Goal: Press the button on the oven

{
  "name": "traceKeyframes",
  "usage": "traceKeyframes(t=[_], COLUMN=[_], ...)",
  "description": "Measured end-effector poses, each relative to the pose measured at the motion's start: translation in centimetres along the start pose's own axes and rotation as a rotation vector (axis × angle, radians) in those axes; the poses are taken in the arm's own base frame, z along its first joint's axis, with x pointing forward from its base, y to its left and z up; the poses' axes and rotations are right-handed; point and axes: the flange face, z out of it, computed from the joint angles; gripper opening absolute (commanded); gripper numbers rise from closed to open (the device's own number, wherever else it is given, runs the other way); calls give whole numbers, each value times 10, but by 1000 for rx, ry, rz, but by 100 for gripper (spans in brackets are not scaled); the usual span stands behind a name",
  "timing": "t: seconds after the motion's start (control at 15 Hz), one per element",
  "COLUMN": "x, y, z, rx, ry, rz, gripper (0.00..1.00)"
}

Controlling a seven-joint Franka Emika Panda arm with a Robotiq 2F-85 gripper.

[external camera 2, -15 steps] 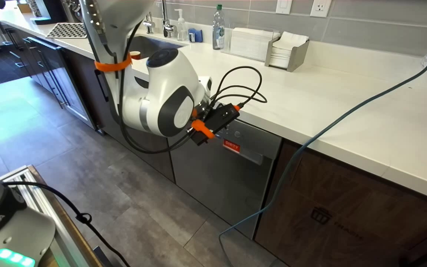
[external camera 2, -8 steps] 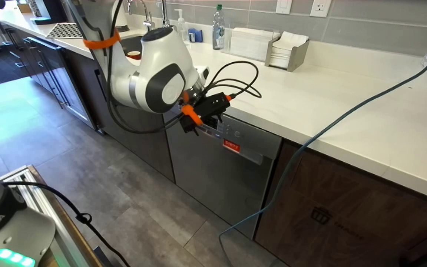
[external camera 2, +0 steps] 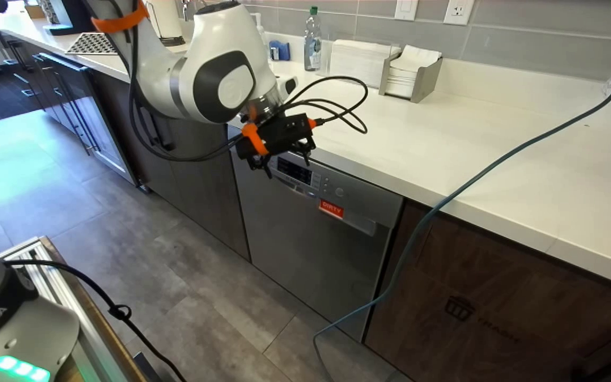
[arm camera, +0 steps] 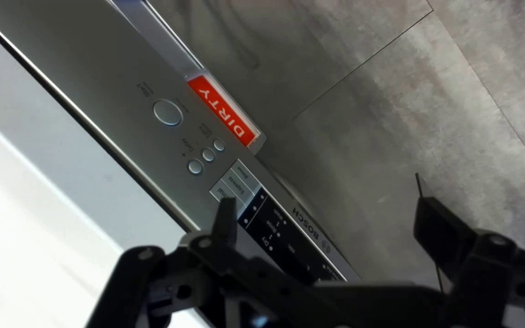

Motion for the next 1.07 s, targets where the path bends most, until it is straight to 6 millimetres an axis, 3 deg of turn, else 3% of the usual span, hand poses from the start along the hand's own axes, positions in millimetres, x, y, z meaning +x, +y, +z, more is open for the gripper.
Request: traceKeyframes(t=[0.47, 1.07], x=[18, 42], y=[0, -21], z=[-36, -68], rx=[19, 0], ry=[-55, -90], rz=[176, 204], gripper=[100, 100])
